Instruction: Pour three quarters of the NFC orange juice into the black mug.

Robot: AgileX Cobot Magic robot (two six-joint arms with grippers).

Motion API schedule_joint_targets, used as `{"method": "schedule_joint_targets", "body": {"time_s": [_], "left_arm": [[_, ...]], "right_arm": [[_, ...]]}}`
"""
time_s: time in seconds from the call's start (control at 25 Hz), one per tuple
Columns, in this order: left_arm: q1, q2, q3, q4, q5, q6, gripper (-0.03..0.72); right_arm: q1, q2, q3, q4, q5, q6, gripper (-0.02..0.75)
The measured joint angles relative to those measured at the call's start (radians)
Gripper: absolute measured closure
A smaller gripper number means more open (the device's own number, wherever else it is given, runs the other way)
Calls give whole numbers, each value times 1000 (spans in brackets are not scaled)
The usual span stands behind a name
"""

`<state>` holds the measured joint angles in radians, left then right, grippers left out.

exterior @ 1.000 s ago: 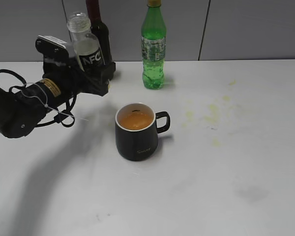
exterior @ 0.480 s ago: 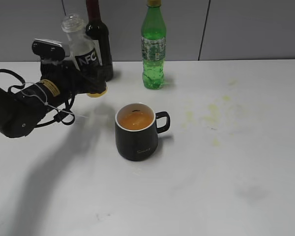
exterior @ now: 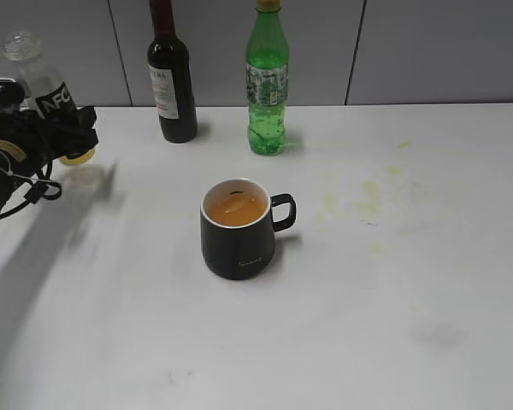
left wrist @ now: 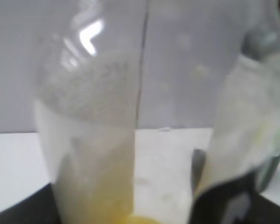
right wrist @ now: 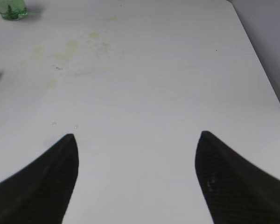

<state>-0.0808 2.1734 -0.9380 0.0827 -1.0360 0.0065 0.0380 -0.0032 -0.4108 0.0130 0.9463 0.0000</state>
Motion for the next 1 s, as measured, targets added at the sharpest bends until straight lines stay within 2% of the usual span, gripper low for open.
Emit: {"method": "schedule_joint_targets", "body": {"time_s": [0.12,0.48,1.0], "left_arm": [[23,30,-10,10,3,0,218],[23,113,-80,55,8,2,218],[23,120,-97,71,53,4,215]], "right_arm": [[0,0,0,0,0,0,146],[0,0,0,0,0,0,146],[0,0,0,2,0,0,146]]}}
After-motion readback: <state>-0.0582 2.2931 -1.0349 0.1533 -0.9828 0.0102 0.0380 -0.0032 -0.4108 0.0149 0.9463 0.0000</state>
